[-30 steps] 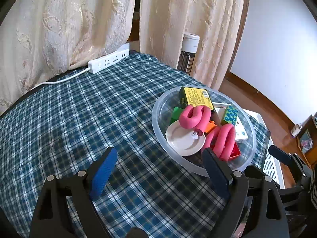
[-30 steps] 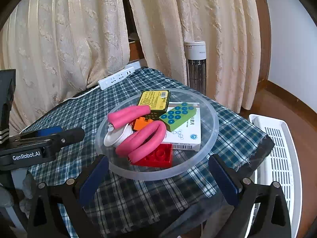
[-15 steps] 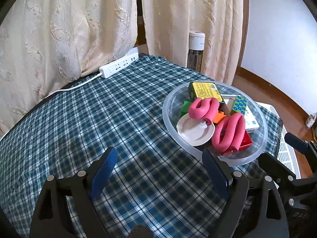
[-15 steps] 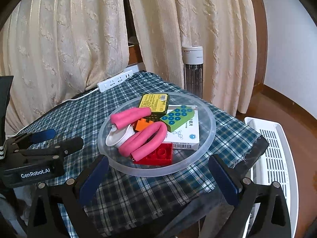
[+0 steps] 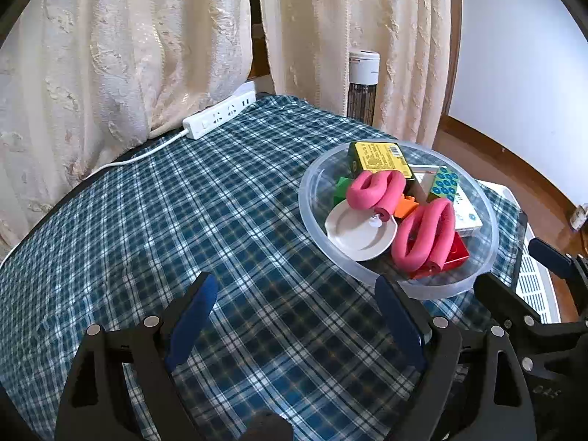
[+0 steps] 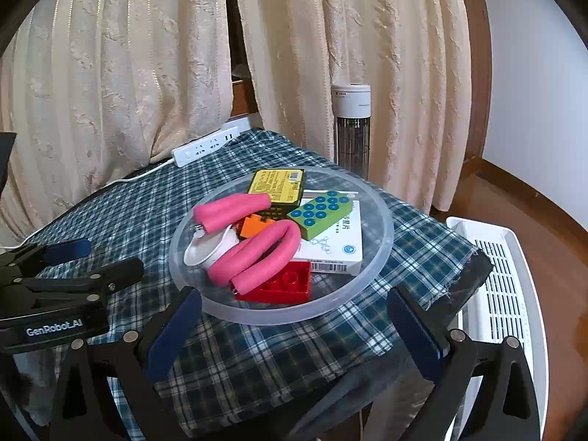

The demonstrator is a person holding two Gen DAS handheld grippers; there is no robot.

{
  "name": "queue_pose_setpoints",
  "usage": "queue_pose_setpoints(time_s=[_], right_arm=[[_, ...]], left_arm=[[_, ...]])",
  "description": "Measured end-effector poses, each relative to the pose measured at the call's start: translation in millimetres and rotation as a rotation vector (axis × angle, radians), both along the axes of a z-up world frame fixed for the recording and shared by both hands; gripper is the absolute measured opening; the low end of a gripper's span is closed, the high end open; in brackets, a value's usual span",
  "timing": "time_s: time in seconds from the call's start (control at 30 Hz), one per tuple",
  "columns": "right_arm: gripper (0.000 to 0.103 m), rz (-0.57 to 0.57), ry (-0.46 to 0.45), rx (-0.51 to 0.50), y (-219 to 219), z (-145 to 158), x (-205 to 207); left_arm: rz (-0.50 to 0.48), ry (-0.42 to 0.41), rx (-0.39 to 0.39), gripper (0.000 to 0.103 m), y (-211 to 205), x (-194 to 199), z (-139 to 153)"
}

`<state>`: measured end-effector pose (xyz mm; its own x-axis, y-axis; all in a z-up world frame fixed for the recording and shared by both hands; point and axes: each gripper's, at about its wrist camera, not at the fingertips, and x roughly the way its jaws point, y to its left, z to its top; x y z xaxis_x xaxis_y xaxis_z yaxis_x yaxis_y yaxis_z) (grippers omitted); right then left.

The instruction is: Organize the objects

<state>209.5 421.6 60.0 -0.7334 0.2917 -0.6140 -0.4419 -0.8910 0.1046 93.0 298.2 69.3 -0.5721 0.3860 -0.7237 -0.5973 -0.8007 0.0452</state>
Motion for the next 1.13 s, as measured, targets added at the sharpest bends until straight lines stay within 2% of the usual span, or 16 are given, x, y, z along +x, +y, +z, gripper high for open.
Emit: queue_pose_setpoints(time_s=[0.47, 0.67, 0.8, 0.97, 1.13], right_arm=[[0.102, -0.008, -0.015, -0.013, 4.5, -7.5, -1.2], [0.102, -0.020, -0.021, -0.016, 7.3, -8.7, -1.1], [0.102, -0.033, -0.024, -0.025, 10.9, -9.7, -1.2], [0.102, -0.035, -0.026, -0.027, 11.3, -11.0, -1.2], [0.102, -0.035, -0.026, -0.026, 11.2, -10.8, -1.3]], left_arm=[[-0.047, -0.037, 0.009, 0.089, 4.2, 1.4, -4.1], [-0.038, -0.074, 0.006, 0.095, 3.4, -4.5, -9.0], [-0.046, -0.089, 0.015, 0.096, 2.3, -5.6, -11.0], [-0.036, -0.045, 0.004, 0.096, 1.7, -3.1, -10.5], [-0.014, -0.056, -0.013, 0.096, 0.8, -6.8, -12.0]])
